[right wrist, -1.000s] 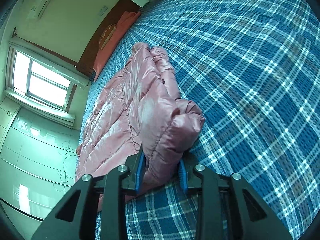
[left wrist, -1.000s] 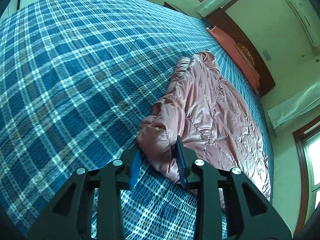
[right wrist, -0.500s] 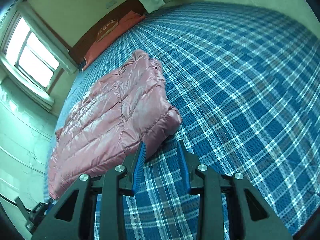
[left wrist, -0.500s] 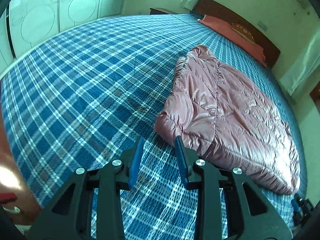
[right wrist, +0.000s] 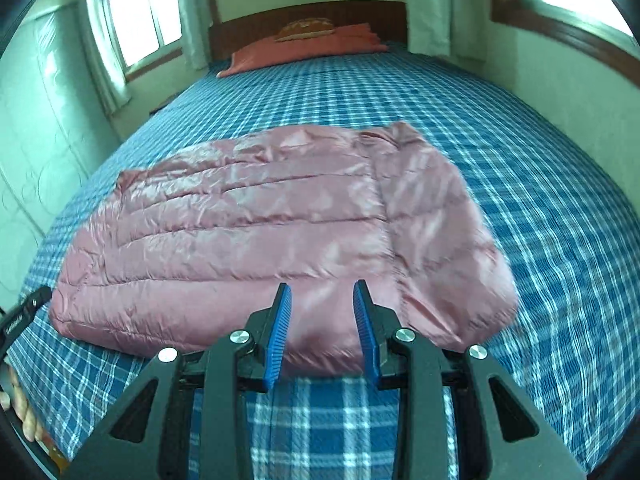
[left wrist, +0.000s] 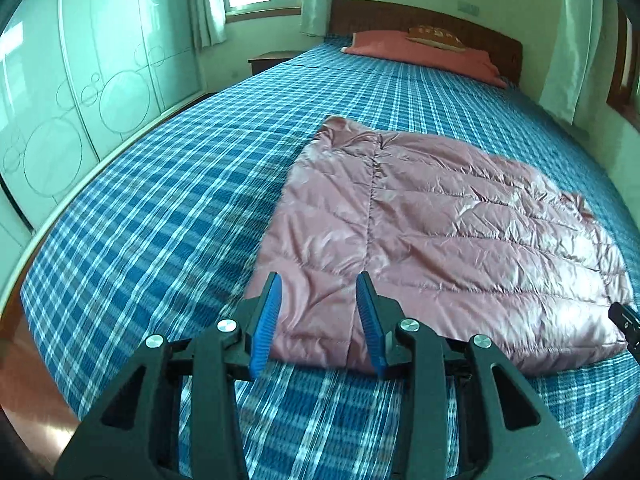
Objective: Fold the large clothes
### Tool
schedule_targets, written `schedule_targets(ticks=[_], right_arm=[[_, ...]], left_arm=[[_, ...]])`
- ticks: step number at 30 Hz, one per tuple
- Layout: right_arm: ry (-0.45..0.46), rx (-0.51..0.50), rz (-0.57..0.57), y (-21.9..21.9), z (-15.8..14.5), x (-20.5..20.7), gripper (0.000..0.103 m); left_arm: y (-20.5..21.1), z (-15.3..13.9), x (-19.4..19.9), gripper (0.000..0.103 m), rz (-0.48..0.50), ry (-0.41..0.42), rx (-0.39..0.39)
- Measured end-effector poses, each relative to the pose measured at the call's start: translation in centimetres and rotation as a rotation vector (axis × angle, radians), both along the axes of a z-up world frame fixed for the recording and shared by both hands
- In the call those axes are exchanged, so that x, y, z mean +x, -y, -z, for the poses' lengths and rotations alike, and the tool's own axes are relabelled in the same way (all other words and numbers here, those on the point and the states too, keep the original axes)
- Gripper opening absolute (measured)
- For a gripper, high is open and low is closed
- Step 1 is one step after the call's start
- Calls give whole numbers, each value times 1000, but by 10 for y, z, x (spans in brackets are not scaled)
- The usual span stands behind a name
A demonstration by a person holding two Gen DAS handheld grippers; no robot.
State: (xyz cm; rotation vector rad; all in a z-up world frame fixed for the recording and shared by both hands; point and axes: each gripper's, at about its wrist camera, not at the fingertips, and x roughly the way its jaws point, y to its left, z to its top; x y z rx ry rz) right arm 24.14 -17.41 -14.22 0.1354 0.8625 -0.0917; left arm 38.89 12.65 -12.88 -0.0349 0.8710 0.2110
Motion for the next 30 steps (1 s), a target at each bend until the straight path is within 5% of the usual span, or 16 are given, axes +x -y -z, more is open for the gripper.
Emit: schedule_targets(ticks=[14,30], right_arm=[[-26,-81,-78,-69,6,113,33],[-87,-137,-76,-81,67,131,33]], left_arm=[[34,35,108,38,2,-67,86],[49,86,132,31,21,-101,240]])
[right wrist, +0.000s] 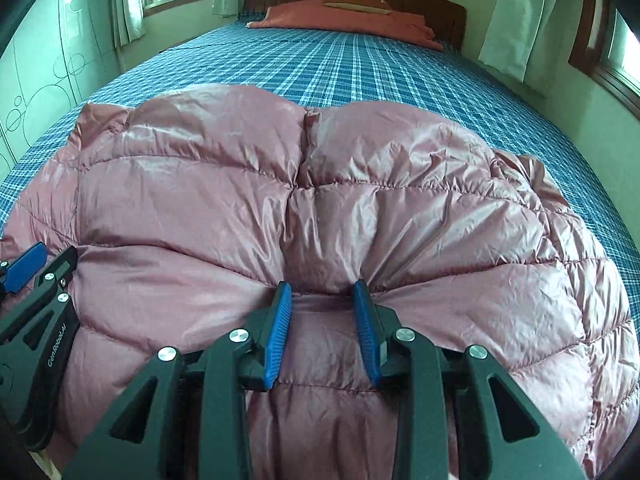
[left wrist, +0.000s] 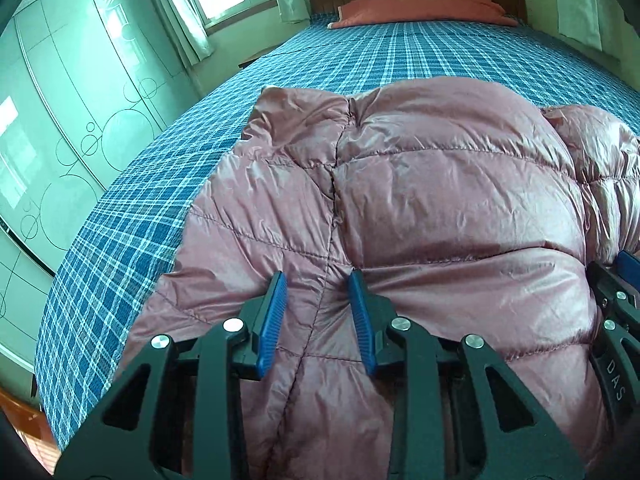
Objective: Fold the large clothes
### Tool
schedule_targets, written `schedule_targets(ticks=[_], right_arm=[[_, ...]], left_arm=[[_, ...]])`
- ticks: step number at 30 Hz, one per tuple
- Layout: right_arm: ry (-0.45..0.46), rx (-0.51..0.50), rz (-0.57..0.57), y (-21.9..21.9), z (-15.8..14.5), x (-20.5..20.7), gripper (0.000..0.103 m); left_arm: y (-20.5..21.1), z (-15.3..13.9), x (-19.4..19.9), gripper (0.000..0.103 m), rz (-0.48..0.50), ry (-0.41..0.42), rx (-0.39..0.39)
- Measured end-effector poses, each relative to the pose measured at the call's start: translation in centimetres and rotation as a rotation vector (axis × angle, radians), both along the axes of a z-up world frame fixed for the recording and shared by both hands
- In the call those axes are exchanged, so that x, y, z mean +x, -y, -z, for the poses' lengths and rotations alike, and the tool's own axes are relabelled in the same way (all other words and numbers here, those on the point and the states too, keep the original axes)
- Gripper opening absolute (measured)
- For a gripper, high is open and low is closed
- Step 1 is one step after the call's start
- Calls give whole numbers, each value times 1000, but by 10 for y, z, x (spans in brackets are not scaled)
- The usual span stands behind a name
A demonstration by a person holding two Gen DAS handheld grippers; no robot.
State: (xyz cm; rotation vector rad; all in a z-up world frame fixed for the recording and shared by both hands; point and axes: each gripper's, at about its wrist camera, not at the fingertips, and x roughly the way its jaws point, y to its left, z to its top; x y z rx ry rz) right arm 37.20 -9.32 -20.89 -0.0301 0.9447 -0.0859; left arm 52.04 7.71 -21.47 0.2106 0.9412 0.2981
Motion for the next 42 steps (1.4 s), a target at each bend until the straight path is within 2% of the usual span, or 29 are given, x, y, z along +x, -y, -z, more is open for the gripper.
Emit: schedule_targets(ticks=[3,11,17,21,24,29,36,42], right_arm=[[2,28,4,3,1,1,33],[14,20,3,3,-4,-1,33],[41,43,19,10,-23,-15,33],[77,21,45,21,-32,-29,33],[45,14,60,30,-22,-25,33],[27,-12,47,27,-8,-22,33],[57,20,58,26,-27,-31,33],[85,22,6,5,-42,-38,33]], left_arm=[[0,2,2,31,-1,-3,-4],[-3,-2,1,31,-2,-1,-28],[-12,-19,-15,31,-20,32,-38],[-31,-32,-26,31,-66,61,-60],[-43,-24,-23,32,-86,28,-75],[-41,-12,-20,32,-65,10,-28],[-54,-27,-28,32,-104,32,-94],[-69,-35,-37,32,-146,41,-135]])
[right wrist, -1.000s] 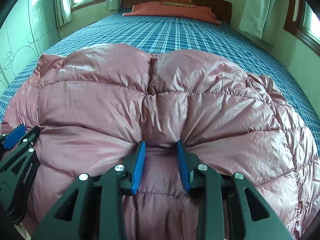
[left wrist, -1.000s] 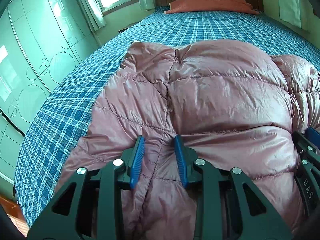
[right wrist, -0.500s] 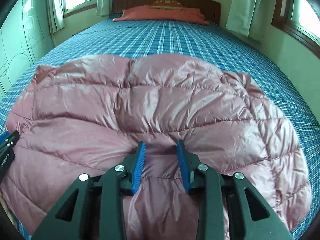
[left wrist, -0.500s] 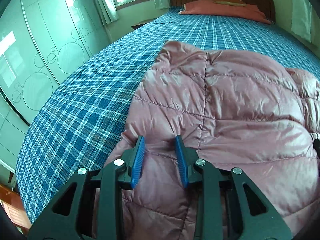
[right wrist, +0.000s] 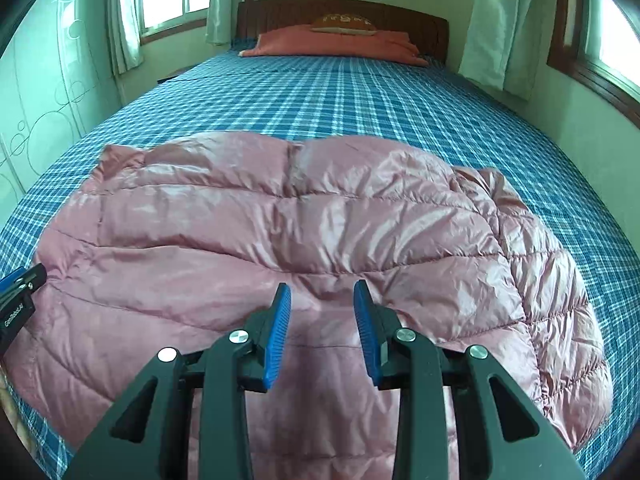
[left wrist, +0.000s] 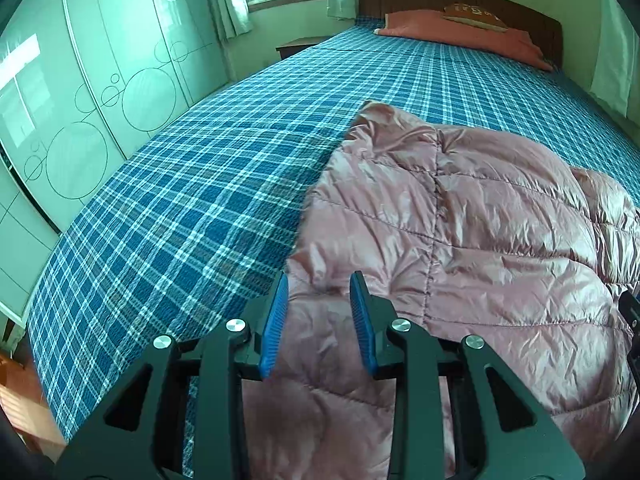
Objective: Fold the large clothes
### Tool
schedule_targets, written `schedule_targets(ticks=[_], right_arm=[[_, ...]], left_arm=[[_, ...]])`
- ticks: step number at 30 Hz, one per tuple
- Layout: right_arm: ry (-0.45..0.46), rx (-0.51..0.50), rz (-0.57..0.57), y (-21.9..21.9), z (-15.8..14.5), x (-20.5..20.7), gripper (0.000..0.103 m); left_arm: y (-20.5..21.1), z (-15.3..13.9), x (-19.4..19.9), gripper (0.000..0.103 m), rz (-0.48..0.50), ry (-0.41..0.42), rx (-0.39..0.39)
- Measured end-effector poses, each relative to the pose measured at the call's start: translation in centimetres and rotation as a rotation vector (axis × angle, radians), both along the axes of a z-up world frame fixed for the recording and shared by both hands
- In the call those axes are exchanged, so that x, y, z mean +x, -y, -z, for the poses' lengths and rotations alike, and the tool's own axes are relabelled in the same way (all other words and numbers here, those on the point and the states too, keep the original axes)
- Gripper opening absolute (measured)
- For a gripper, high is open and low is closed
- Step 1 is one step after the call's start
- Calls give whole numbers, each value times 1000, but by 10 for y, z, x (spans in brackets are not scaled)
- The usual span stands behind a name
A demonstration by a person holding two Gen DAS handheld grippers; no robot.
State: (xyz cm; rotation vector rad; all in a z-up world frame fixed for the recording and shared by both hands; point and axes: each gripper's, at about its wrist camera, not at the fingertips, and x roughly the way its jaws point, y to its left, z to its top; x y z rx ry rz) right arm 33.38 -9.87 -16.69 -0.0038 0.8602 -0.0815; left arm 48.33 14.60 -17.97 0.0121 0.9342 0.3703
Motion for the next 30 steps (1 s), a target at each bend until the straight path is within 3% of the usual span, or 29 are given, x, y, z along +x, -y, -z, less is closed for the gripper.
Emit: schedule_targets(ticks=[4,6,15,30], right_arm=[[-12,-31,-21,-10,8,-1,33],[-23,-53,-30,-14,17,-1,33],[-37,-68,-30,-15,28,2,34],[-30,-56,-27,-11,29,1,36]], left_arm=[[-13,4,-9,33,-26,-8,-5],[-16,7,-13,39,-38,-8,-3],[-17,3,-17,40,-50,-7,4],[-30,-9,-61,44,-145,-15,-80]])
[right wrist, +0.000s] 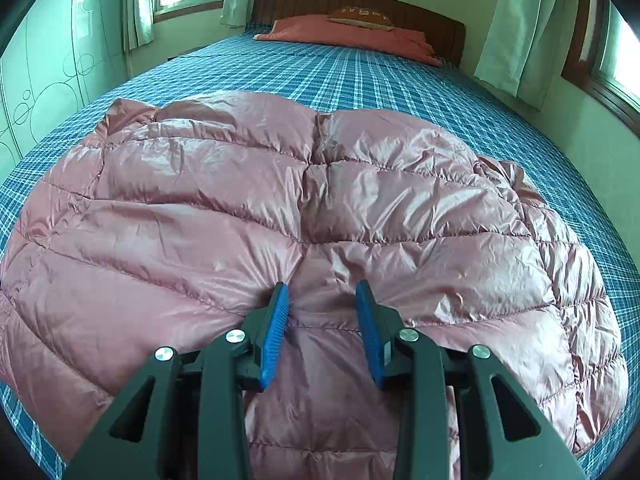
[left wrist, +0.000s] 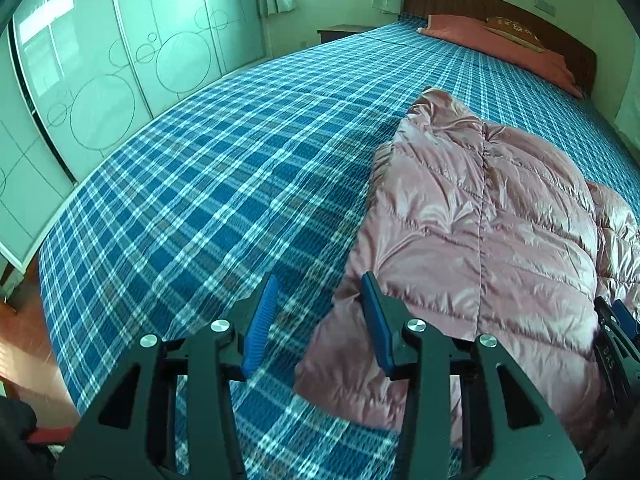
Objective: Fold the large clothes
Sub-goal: 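Move the left gripper to the folded jacket's end and grasp it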
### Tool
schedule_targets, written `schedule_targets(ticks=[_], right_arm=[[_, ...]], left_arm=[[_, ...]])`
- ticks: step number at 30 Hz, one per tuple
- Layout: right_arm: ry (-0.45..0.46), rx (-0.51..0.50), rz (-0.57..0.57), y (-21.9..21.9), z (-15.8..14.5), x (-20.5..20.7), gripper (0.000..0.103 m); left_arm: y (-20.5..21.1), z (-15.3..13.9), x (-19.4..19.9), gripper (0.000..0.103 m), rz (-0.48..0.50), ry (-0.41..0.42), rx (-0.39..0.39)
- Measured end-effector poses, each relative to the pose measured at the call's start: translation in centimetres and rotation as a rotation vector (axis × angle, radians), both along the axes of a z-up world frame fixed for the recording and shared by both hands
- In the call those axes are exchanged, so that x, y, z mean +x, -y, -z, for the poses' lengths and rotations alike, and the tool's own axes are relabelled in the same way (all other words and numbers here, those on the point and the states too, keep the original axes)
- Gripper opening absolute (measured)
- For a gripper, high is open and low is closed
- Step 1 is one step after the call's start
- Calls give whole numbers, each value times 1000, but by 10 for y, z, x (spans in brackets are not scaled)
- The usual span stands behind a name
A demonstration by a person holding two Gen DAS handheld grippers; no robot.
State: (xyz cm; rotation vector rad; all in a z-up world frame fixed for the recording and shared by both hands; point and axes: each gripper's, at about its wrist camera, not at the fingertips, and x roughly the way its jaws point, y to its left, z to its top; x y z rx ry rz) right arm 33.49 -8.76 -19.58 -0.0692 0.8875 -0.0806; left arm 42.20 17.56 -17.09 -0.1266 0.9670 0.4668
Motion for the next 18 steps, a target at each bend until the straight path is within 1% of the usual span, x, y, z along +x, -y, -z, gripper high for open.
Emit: schedule_targets(ticks=[1,3,5,10,14,18], right_arm=[[0,-3,0,-1,0,0,36],[1,-6,-1,-2,-1,-1,36],[-1,-7,-3,-2,-2,-1,36],[-2,-15,-8,-3,-2,-2,36],[-1,-29,-11,-5,-3,-3,36],[1,-35,-10,-6,-2,-3,36]], left_arm=[[-1,0,-4,44,-6,0,-9],[-2,-1,-13,49,-27,-4,-27],[-5,-2,-22,51,-45,-6,-52],[-10,-2,-40,53,-95,0,-137],[-5,-4,-55,55,-115,13,-169],[-4,6,-61,60,-140,2,-238]])
